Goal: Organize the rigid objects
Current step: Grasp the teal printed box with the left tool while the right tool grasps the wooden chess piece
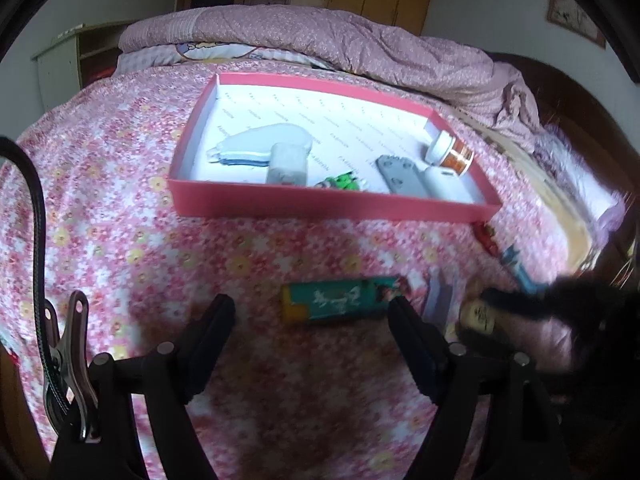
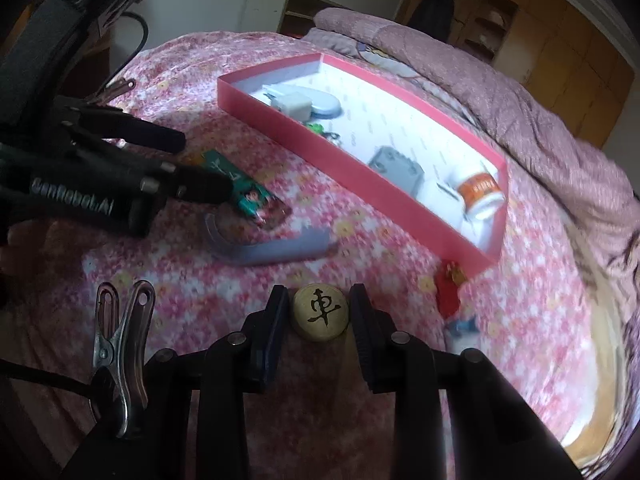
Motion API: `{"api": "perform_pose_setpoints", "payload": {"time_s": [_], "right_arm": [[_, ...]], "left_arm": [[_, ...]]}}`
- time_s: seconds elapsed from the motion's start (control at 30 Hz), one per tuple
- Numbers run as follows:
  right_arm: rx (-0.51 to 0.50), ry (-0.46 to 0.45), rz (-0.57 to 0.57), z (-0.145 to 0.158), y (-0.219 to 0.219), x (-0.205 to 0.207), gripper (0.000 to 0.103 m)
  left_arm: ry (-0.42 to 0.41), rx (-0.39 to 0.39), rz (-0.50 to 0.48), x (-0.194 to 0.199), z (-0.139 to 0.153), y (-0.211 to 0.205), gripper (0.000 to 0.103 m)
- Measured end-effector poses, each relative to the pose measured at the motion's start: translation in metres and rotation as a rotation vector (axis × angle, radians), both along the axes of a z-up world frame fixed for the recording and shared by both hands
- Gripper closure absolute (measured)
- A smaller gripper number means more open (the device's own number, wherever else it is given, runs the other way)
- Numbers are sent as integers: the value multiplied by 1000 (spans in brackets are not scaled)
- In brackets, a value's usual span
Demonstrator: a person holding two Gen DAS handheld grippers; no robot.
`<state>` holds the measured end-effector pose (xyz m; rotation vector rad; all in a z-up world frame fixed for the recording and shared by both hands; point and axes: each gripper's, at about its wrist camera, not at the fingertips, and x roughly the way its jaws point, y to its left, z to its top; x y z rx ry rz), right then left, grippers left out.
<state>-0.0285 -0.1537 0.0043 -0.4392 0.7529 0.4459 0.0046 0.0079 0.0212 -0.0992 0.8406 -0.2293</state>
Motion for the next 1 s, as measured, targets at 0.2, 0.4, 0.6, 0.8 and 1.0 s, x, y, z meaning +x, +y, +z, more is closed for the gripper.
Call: {"api": "perform_pose_setpoints", "payload": {"time_s": [0.2, 0.4, 0.6, 0.8, 1.0], "right_arm": [[117, 31, -60, 1, -18, -4, 70], [196, 37, -95, 1, -26, -5, 70], [228, 34, -106, 1, -29, -8, 70], [242, 43, -112, 4, -32, -9, 66], [162, 49, -63, 1, -18, -13, 61]], "left_arm": [[5, 53, -21, 8, -3, -23, 9], [-15, 136, -11, 11, -10, -38, 4], [-18, 168, 28, 14, -14, -44, 3], [-35, 146, 46, 9, -11, -33, 17], [-40, 103, 27, 0, -9, -21, 17]]}}
